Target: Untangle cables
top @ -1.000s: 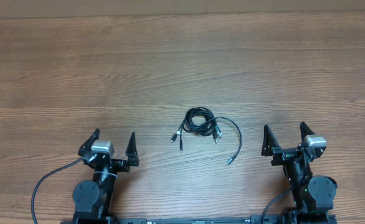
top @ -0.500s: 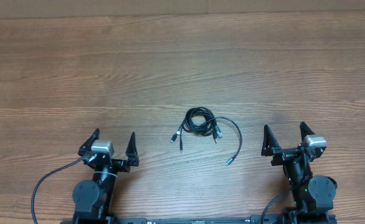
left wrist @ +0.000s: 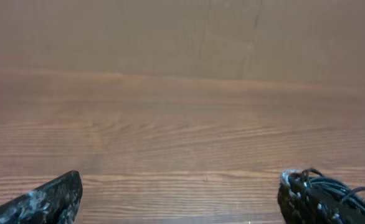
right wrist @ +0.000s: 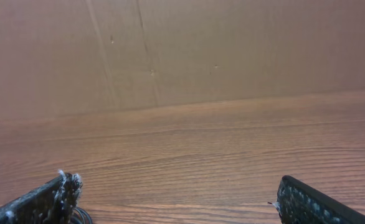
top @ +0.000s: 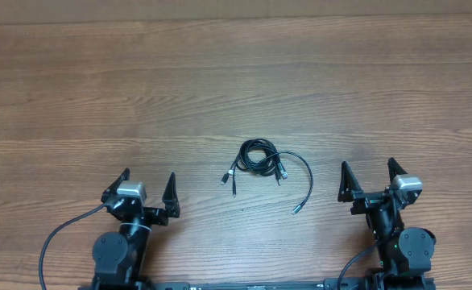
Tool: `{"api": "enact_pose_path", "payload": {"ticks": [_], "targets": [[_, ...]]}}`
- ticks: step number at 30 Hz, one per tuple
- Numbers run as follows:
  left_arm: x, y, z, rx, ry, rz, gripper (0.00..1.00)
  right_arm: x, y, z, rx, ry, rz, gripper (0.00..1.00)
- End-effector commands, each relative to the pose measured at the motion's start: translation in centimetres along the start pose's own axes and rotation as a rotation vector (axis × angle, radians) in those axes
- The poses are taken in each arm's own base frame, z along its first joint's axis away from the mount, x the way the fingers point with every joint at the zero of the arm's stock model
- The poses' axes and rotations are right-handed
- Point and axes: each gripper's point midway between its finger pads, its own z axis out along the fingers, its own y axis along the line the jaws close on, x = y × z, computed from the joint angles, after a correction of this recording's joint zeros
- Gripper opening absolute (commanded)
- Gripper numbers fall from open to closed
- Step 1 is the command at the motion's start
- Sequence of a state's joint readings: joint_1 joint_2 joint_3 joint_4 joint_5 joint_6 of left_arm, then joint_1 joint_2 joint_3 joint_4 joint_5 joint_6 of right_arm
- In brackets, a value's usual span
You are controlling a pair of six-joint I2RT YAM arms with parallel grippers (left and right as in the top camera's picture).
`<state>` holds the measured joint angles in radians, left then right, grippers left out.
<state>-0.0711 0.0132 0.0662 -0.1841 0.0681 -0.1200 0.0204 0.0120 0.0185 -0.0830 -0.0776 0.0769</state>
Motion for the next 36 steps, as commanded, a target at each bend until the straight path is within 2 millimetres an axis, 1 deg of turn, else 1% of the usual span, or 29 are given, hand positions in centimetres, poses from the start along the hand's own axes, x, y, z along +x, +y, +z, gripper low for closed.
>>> {"api": "enact_pose_path", "payload": {"ticks": [1, 3, 5, 8, 10, 13, 17, 20, 23, 25, 26, 30, 36], "targets": [[-2.8, -0.3, -1.1, -0.003, -0.027, 0.037, 0.99, 0.2, -0.2, 0.0, 0.010, -0.003, -0.007, 1.00], [-3.3, -0.3, -1.2, -0.007, 0.011, 0.071, 1.00, 0.2, -0.2, 0.0, 0.010, -0.003, -0.007, 1.00], [-3.4, -0.4, -1.1, -0.009, 0.037, 0.069, 1.00, 0.2, -0.2, 0.0, 0.010, -0.003, -0.007, 1.00], [-3.2, -0.4, -0.3, -0.010, 0.137, 0.061, 1.00, 0.2, -0.2, 0.0, 0.010, -0.003, -0.007, 1.00], [-3.3, -0.9, 0.1, 0.011, 0.219, 0.052, 0.99, 0.2, -0.2, 0.0, 0.010, -0.003, -0.007, 1.00], [-4.2, -1.0, 0.9, 0.006, 0.313, 0.043, 1.00, 0.2, -0.2, 0.0, 0.009, -0.003, -0.007, 1.00], [-5.0, -1.0, 2.0, -0.003, 0.413, 0.034, 1.00, 0.2, -0.2, 0.0, 0.009, -0.003, -0.007, 1.00], [-6.0, -1.8, 3.3, 0.040, 0.465, 0.018, 0.99, 0.2, -0.2, 0.0, 0.010, -0.003, -0.007, 1.00], [-6.7, -2.3, 4.0, 0.058, 0.522, 0.005, 0.99, 0.2, -0.2, 0.0, 0.010, -0.003, -0.007, 1.00], [-6.7, -2.2, 4.4, 0.056, 0.545, 0.001, 1.00, 0.2, -0.2, 0.0, 0.010, -0.003, -0.007, 1.00], [-6.3, -2.2, 4.5, 0.054, 0.564, -0.002, 1.00, 0.2, -0.2, 0.0, 0.010, -0.003, -0.007, 1.00], [-5.2, -2.1, 3.8, 0.046, 0.617, -0.016, 1.00, 0.1, -0.2, 0.0, 0.009, -0.006, -0.007, 1.00], [-5.2, -2.1, 3.8, 0.047, 0.616, -0.017, 1.00, 0.2, -0.2, 0.0, 0.009, -0.005, -0.006, 1.00]]}}
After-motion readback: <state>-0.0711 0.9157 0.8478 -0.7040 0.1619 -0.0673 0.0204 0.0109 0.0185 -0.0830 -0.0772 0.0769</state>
